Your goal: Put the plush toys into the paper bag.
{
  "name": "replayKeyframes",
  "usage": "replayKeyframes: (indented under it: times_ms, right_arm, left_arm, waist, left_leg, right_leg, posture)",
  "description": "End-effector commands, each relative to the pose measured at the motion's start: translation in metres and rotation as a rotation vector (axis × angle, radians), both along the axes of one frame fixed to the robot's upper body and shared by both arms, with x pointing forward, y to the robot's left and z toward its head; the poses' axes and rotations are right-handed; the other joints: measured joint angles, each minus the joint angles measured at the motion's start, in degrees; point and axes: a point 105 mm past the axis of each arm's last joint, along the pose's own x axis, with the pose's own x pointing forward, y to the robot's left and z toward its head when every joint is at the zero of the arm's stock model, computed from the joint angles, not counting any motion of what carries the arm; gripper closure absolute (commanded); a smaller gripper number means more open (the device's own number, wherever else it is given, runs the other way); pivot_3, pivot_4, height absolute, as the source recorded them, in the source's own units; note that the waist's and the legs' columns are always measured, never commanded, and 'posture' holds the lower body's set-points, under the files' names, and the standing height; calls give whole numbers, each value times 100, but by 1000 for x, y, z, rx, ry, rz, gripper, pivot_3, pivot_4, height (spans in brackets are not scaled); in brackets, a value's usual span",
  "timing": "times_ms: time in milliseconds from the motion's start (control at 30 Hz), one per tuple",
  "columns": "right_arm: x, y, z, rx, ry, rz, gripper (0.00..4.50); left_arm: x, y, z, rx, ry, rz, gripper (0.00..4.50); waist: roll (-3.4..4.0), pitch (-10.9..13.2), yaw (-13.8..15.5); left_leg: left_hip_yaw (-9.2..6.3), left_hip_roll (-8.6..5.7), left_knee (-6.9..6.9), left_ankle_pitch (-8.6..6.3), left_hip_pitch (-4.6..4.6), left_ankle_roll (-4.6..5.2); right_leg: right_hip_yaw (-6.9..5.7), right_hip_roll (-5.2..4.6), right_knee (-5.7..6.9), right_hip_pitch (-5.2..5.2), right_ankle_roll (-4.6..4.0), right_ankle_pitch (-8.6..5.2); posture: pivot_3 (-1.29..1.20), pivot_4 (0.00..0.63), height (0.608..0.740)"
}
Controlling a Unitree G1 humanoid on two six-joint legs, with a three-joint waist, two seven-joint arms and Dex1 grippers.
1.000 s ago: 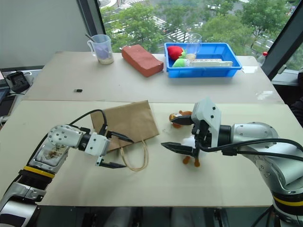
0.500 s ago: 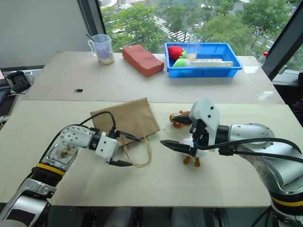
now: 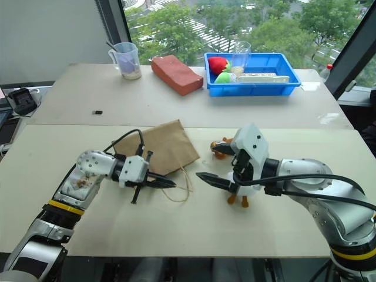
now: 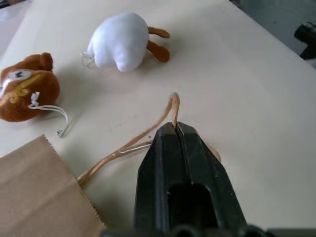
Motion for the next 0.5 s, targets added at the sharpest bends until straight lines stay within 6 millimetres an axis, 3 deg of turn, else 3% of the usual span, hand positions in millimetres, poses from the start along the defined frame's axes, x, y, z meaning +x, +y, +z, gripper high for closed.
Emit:
replayKeyframes:
  times_ms: [33,300,500]
  right_arm:
    - [-3,-2,4,2,-47,-20,0]
    - [9,-7,-17,-27,-6,-69,0]
    - [23,32,-26,118,11,-35,1848]
  left_arm:
    - [3,2,27,-75,-27,23,4475]
    - [24,7,65,-205,-40,145,4475]
    - [30,11,72,-229,-76,170,4500]
  waist:
    - [0,0,-2]
    - [0,0,-5]
    - [-1,-1,-53]
  left_leg:
    - [0,0,-1,0,0,0]
    - [2,-4,5,0,0,0]
    - [-1,-5,-1,1,7,-1]
  right_leg:
    - [0,0,0,0,0,0]
    - [1,0,0,1,1,0]
    - [1,10,4,1,0,0]
  posture:
    - [0,150,740]
    - [0,150,740]
    - [0,150,740]
